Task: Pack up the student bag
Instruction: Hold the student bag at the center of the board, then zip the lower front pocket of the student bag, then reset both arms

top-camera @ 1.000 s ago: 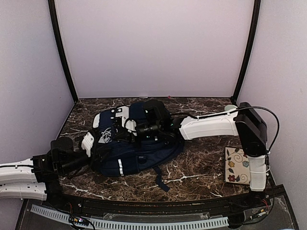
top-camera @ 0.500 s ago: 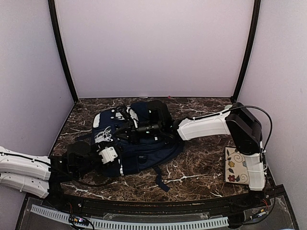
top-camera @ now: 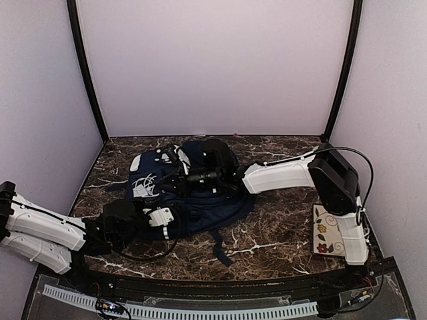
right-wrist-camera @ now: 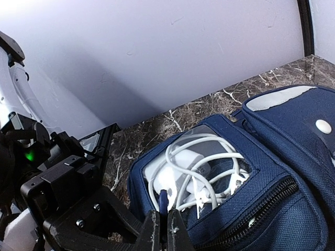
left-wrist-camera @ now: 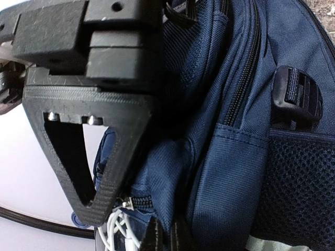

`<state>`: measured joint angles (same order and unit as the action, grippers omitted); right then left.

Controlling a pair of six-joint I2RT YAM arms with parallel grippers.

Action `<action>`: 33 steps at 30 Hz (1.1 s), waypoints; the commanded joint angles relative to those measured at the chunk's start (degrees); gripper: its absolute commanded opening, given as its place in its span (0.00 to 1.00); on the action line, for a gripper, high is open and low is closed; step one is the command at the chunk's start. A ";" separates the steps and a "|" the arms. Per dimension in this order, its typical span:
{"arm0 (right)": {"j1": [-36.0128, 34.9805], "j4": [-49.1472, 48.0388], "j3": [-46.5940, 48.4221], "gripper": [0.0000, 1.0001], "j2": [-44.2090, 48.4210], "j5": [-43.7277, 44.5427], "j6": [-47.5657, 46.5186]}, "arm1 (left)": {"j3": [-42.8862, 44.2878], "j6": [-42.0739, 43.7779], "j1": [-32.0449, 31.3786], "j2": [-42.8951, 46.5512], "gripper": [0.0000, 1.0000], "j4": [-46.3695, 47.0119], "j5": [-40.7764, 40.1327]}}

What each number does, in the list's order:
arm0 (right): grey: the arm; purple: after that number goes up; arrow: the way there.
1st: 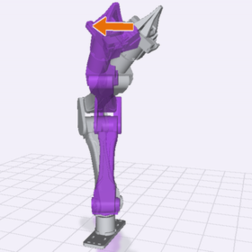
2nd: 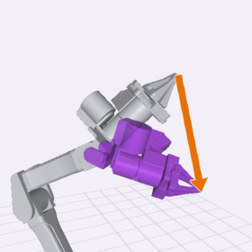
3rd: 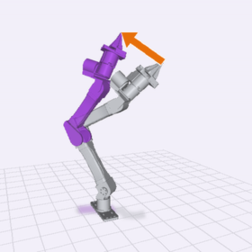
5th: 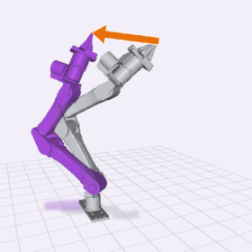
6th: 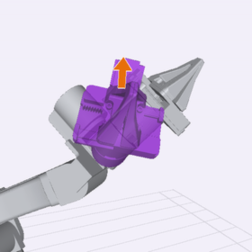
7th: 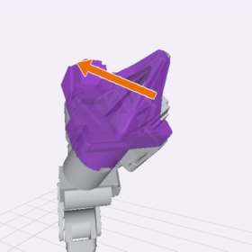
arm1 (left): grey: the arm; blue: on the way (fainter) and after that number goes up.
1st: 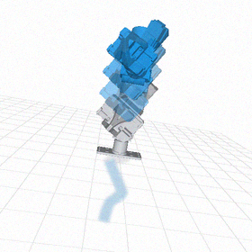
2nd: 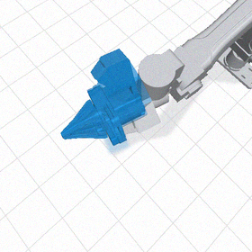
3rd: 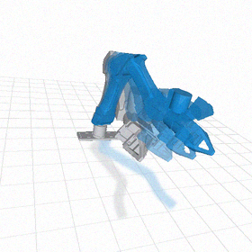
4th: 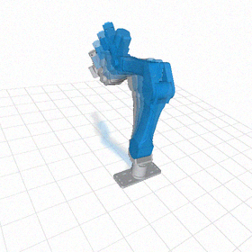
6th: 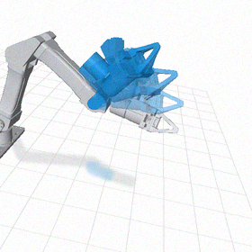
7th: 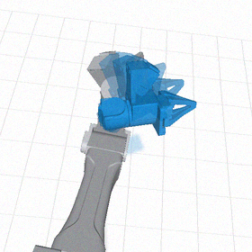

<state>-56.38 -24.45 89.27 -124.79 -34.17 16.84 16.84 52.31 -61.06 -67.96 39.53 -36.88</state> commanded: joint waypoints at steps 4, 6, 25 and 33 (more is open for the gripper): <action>2.83 -7.55 7.70 0.00 -2.13 8.52 4.64 | 0.27 -2.70 -3.40 1.61 0.00 -7.27 -0.66; 3.71 -7.25 10.22 0.00 -3.18 10.20 5.25 | 0.21 -4.98 -5.19 2.43 0.00 -10.36 -1.05; 8.01 6.31 14.96 0.99 2.41 15.82 2.49 | 10.91 -35.75 -10.27 13.00 0.98 -24.23 7.63; 28.05 31.41 3.00 0.99 21.03 17.34 10.15 | 36.75 -53.97 14.78 10.91 0.99 -48.26 24.30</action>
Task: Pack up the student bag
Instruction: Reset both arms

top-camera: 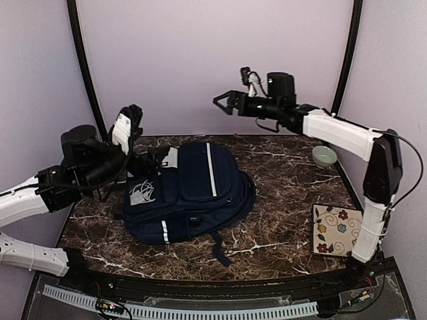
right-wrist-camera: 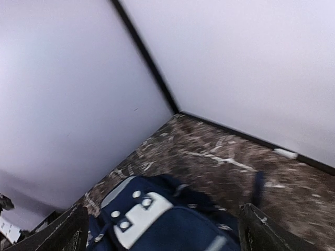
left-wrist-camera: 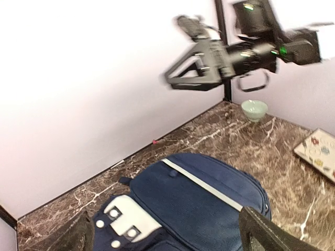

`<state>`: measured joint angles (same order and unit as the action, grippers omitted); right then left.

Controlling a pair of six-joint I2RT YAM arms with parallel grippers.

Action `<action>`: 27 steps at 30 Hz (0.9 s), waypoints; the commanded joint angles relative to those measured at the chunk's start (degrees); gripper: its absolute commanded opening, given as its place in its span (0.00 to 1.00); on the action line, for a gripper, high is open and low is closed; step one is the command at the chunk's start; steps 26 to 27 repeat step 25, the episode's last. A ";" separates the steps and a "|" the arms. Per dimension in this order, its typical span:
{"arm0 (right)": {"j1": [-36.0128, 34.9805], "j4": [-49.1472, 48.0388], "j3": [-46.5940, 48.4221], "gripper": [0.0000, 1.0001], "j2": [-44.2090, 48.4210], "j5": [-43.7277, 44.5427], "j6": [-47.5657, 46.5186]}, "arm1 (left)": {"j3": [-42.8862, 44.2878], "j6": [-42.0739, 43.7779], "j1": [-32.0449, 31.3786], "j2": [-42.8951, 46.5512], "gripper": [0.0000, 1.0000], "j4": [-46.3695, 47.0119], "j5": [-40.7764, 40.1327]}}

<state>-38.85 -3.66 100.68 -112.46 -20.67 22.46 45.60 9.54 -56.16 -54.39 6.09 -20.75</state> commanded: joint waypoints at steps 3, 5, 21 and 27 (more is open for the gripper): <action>20.27 9.69 -21.12 0.99 16.57 6.92 5.91 | 12.92 -14.22 21.93 -8.89 0.99 -19.78 10.76; 25.85 8.62 -30.07 0.99 20.50 8.28 6.68 | 13.73 -17.36 31.21 -12.37 0.99 -19.84 13.32; 44.88 1.01 -66.22 0.99 42.48 20.93 3.23 | -5.94 -21.13 56.41 -19.10 0.99 6.98 -1.00; 45.02 -2.82 -69.16 0.99 43.57 20.52 3.03 | -6.79 -19.83 56.46 -17.67 0.99 7.87 -0.74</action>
